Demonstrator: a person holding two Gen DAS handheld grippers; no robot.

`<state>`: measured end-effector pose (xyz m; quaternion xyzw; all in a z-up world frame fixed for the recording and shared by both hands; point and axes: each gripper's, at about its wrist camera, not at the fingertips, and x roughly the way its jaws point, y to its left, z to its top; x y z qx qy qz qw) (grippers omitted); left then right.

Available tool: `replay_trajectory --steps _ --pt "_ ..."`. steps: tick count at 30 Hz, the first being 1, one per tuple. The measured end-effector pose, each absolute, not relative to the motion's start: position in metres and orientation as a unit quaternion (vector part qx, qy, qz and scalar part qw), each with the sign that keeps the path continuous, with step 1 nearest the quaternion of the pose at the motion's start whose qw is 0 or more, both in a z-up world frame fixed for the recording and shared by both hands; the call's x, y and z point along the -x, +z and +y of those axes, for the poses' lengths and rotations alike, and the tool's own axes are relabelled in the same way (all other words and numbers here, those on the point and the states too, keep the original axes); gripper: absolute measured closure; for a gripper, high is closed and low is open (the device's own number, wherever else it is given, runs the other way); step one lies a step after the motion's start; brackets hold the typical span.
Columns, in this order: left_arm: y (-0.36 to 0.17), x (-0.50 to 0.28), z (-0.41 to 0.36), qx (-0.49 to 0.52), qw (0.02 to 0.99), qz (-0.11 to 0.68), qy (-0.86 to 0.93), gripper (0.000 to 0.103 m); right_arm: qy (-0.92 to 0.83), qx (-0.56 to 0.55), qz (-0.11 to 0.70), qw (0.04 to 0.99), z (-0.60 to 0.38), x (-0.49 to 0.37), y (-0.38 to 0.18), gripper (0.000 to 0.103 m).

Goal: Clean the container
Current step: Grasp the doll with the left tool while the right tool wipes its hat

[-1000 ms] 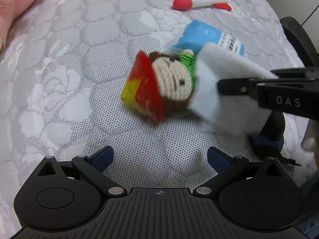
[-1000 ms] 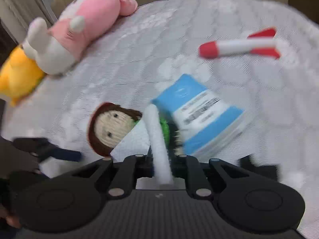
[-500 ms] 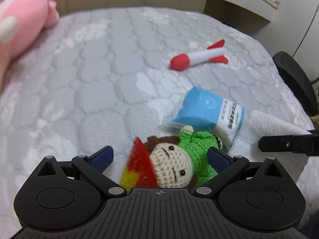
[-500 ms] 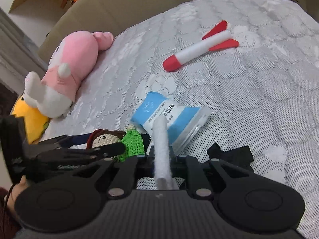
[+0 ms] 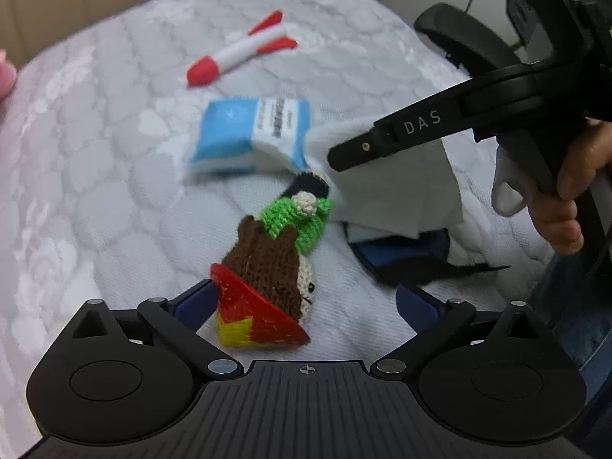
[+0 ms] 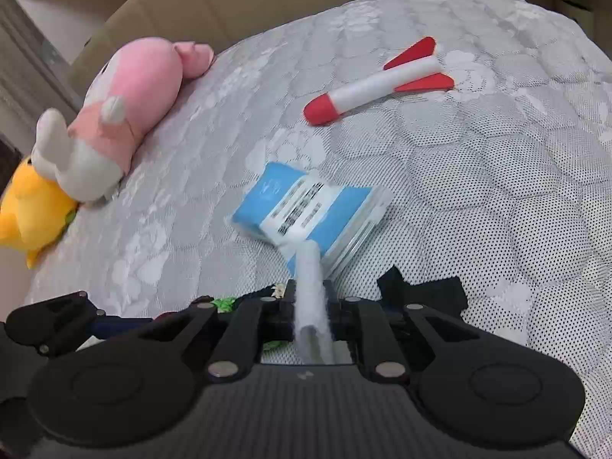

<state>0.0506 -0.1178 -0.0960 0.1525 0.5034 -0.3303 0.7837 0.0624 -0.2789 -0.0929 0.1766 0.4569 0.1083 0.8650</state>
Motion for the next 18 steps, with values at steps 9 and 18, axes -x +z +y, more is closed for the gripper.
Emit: replay_trajectory --steps 9,18 --pt "-0.106 -0.049 -0.104 -0.064 0.748 0.566 -0.339 0.000 0.234 -0.391 0.376 0.807 -0.292 -0.040 -0.056 0.092" --pt "-0.125 -0.058 -0.105 -0.070 0.741 0.596 -0.302 0.000 0.177 -0.158 0.486 0.841 -0.248 -0.055 -0.087 0.089"
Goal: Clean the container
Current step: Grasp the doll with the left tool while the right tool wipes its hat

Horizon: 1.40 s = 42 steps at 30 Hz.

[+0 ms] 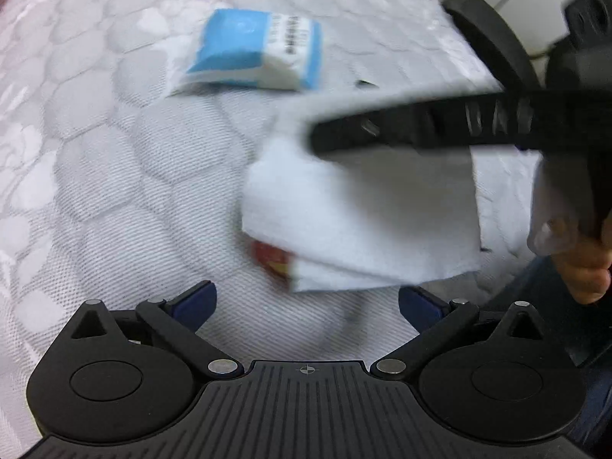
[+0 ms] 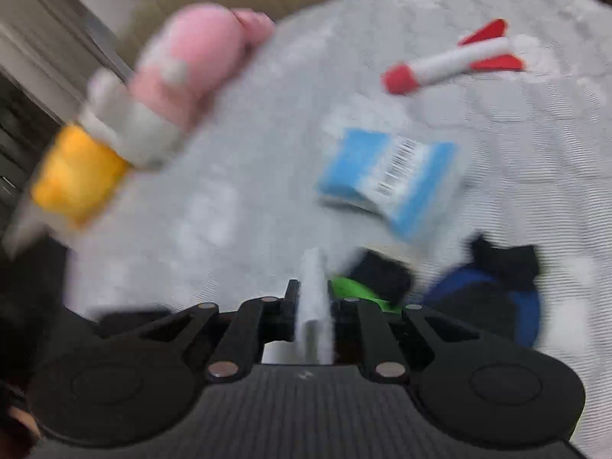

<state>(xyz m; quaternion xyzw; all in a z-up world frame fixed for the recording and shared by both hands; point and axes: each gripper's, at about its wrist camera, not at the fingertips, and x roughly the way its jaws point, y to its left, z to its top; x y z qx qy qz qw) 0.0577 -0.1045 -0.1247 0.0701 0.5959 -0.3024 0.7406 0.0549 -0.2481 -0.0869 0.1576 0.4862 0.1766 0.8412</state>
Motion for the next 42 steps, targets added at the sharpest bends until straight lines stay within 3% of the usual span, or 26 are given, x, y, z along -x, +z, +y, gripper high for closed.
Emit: replay_trajectory --steps 3,4,5,9,12,13,16,28,29,30,33,37,42 --pt "-0.131 -0.069 -0.105 -0.045 0.743 0.604 -0.283 0.000 0.188 -0.159 0.495 0.833 -0.255 -0.057 -0.087 0.078" --pt "-0.135 -0.072 -0.108 -0.038 0.738 0.609 -0.286 0.000 0.204 -0.165 0.500 0.825 -0.257 -0.058 -0.087 0.057" --pt "-0.138 -0.074 -0.112 -0.036 0.732 0.614 -0.292 0.000 0.223 -0.165 0.505 0.818 -0.256 -0.058 -0.087 0.047" --pt "-0.144 -0.067 -0.129 -0.075 0.719 0.614 -0.316 0.000 0.264 -0.093 0.513 0.812 -0.242 -0.050 -0.086 0.057" --pt "-0.144 -0.060 -0.132 -0.098 0.721 0.606 -0.321 0.000 0.269 -0.099 0.488 0.824 -0.247 -0.046 -0.079 0.077" --pt "-0.145 -0.060 -0.133 -0.100 0.721 0.605 -0.321 0.000 0.264 -0.120 0.483 0.826 -0.252 -0.048 -0.078 0.092" --pt "-0.146 -0.060 -0.136 -0.102 0.724 0.605 -0.315 0.000 0.242 -0.164 0.483 0.825 -0.270 -0.055 -0.083 0.092" --pt "-0.143 -0.071 -0.141 -0.048 0.772 0.571 -0.276 0.001 0.143 -0.036 0.484 0.862 -0.262 -0.061 -0.101 0.092" --pt "-0.142 -0.072 -0.141 -0.042 0.773 0.568 -0.281 0.003 0.144 -0.053 0.485 0.861 -0.266 -0.062 -0.101 0.092" --pt "-0.140 -0.072 -0.142 -0.045 0.776 0.561 -0.285 0.028 0.145 -0.070 0.485 0.859 -0.270 -0.062 -0.101 0.092" --pt "-0.127 -0.071 -0.145 -0.103 0.803 0.512 -0.287 0.024 0.145 -0.110 0.480 0.858 -0.281 -0.063 -0.100 0.092" --pt "-0.120 -0.060 -0.155 -0.288 0.840 0.403 -0.224 0.023 0.137 -0.131 0.476 0.859 -0.286 -0.064 -0.099 0.092" --pt "-0.131 -0.053 -0.163 -0.335 0.812 0.414 -0.239 0.019 0.165 -0.212 0.454 0.849 -0.286 -0.071 -0.088 0.092"
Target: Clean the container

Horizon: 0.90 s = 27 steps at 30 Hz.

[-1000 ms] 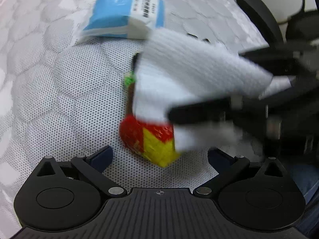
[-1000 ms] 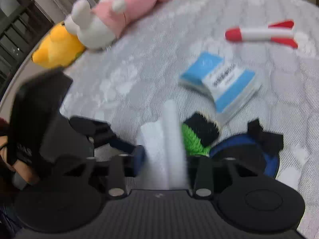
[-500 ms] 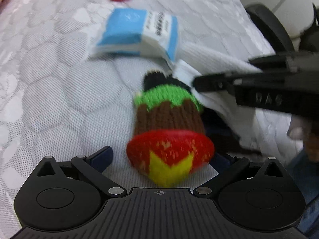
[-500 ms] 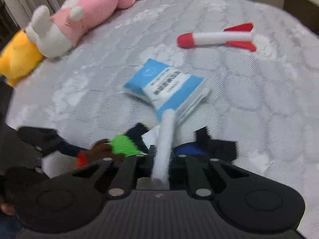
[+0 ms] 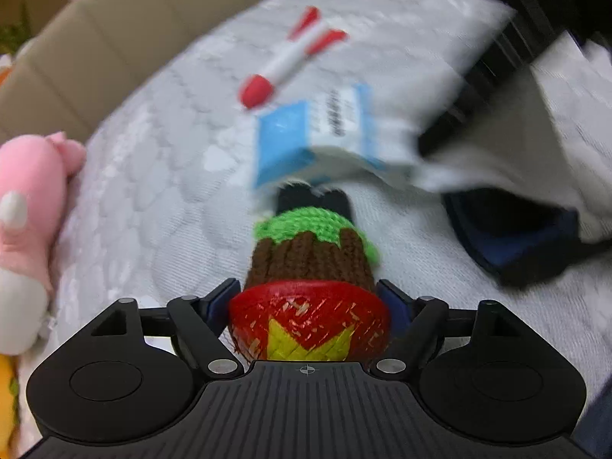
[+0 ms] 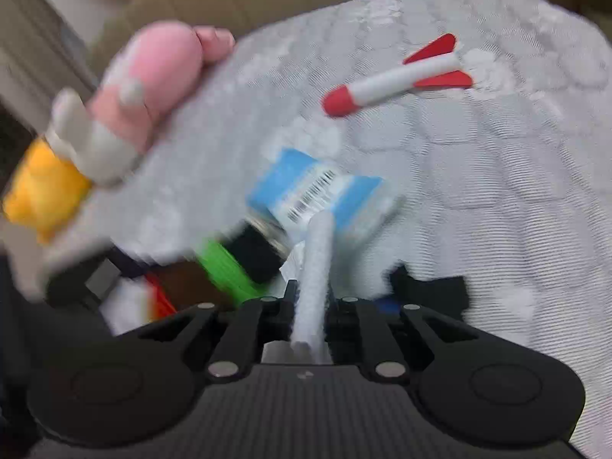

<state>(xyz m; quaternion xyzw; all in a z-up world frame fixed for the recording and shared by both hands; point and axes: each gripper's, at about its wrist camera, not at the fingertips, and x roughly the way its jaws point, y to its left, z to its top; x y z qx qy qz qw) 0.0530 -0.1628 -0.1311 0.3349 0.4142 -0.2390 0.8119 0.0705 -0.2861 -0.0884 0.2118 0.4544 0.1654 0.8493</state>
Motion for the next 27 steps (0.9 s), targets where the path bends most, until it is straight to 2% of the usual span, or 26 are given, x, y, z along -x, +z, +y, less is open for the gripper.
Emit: replay_trajectory --steps 3,8,12,15,19,20,23,27 --pt "-0.125 -0.055 -0.154 -0.273 0.807 0.454 -0.262 0.009 0.213 -0.263 0.425 0.839 -0.272 -0.084 -0.080 0.092" --pt "-0.124 -0.073 -0.133 -0.182 0.798 0.517 -0.251 0.009 0.223 -0.186 0.457 0.841 -0.233 -0.102 -0.101 0.090" --pt "-0.127 -0.086 -0.121 -0.143 0.793 0.545 -0.231 0.009 0.178 -0.137 0.470 0.854 -0.240 -0.098 -0.107 0.090" --pt "-0.115 -0.090 -0.112 -0.105 0.799 0.545 -0.233 0.009 0.156 -0.170 0.445 0.865 -0.264 -0.096 -0.097 0.090" --pt "-0.082 -0.098 -0.095 0.006 0.802 0.542 -0.252 0.003 0.153 -0.291 0.379 0.865 -0.312 -0.092 -0.078 0.090" --pt "-0.077 -0.105 -0.095 0.043 0.795 0.548 -0.255 0.002 0.145 -0.302 0.365 0.869 -0.322 -0.092 -0.074 0.087" --pt "-0.075 -0.134 -0.112 0.118 0.771 0.586 -0.221 0.001 0.105 -0.309 0.339 0.882 -0.345 -0.094 -0.068 0.087" --pt "-0.086 -0.175 -0.132 0.154 0.765 0.601 -0.172 0.001 0.082 -0.322 0.329 0.884 -0.365 -0.092 -0.069 0.087"
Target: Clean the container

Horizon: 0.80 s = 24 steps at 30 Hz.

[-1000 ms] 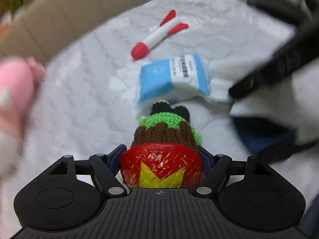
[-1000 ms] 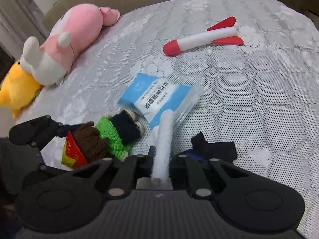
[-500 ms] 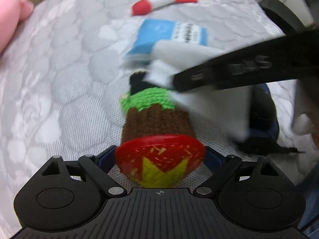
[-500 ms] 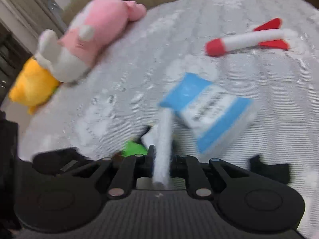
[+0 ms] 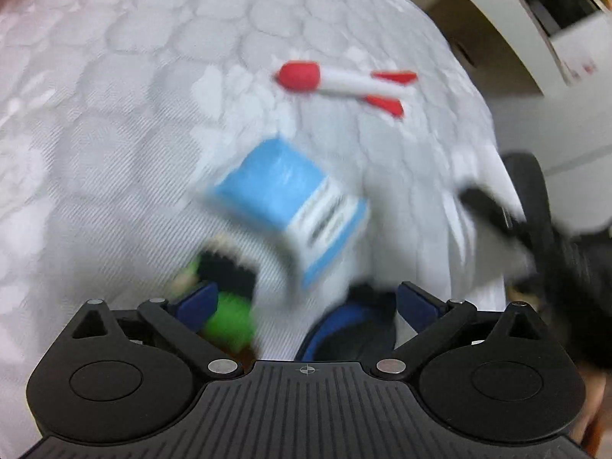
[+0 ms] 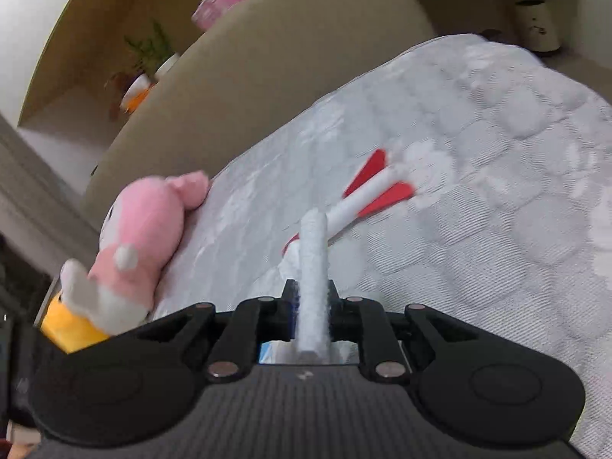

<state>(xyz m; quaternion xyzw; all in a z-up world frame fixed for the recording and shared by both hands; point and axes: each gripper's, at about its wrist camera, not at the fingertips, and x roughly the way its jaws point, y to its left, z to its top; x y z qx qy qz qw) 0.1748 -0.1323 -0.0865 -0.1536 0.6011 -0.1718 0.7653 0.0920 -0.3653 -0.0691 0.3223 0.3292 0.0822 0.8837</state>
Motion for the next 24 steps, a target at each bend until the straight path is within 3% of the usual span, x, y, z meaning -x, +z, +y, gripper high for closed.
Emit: replay_trajectory --steps 6,8,15,18,24 --pt "-0.123 -0.202 -0.165 0.166 0.764 0.616 -0.096 0.002 0.091 -0.333 0.344 0.873 -0.372 -0.097 -0.081 0.087" --pt "-0.125 -0.199 -0.168 0.149 0.774 0.607 -0.106 0.016 0.093 -0.334 0.349 0.871 -0.373 -0.101 -0.086 0.087" --pt "-0.108 -0.164 -0.198 -0.133 0.801 0.544 -0.214 0.026 0.097 -0.331 0.357 0.868 -0.373 -0.103 -0.091 0.087" --pt "-0.102 -0.138 -0.188 -0.178 0.773 0.551 -0.260 0.032 0.099 -0.324 0.361 0.869 -0.369 -0.103 -0.092 0.087" --pt "-0.097 -0.095 -0.171 -0.169 0.781 0.530 -0.286 0.027 0.109 -0.287 0.383 0.872 -0.350 -0.106 -0.093 0.087"
